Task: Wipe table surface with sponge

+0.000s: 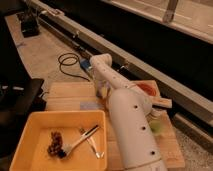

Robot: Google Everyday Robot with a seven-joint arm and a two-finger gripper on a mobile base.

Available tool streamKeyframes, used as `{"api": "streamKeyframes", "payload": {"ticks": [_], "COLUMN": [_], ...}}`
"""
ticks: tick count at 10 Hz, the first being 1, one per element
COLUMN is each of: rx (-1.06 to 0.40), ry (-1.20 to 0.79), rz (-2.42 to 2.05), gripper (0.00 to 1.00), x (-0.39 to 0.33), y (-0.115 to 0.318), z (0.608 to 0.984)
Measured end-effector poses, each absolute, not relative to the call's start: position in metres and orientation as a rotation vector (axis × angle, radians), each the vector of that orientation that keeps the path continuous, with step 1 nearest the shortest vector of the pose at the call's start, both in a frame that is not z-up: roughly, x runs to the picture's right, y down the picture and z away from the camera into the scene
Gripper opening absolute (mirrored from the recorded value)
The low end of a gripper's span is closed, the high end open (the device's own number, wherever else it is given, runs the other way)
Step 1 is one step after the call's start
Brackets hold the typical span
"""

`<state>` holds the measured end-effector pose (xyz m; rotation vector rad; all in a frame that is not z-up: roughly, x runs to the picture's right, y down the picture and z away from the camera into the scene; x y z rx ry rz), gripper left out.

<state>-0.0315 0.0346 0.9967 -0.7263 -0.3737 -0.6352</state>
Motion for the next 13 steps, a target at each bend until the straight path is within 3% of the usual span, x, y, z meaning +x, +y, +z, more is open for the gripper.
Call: {"api": "streamKeyframes", "payload": {"ticks": [6, 10, 13], "rx": [-0.677, -0.580, -0.614], "ry": [-0.424, -0.542, -0.616], "rz": [-0.663, -0.701, -0.691], "gripper": [0.00, 0.00, 0.00], "x": [-0.048, -0.125, -0.142], "y": [0.030, 0.024, 0.054], "z": [0.984, 0.933, 0.903]}}
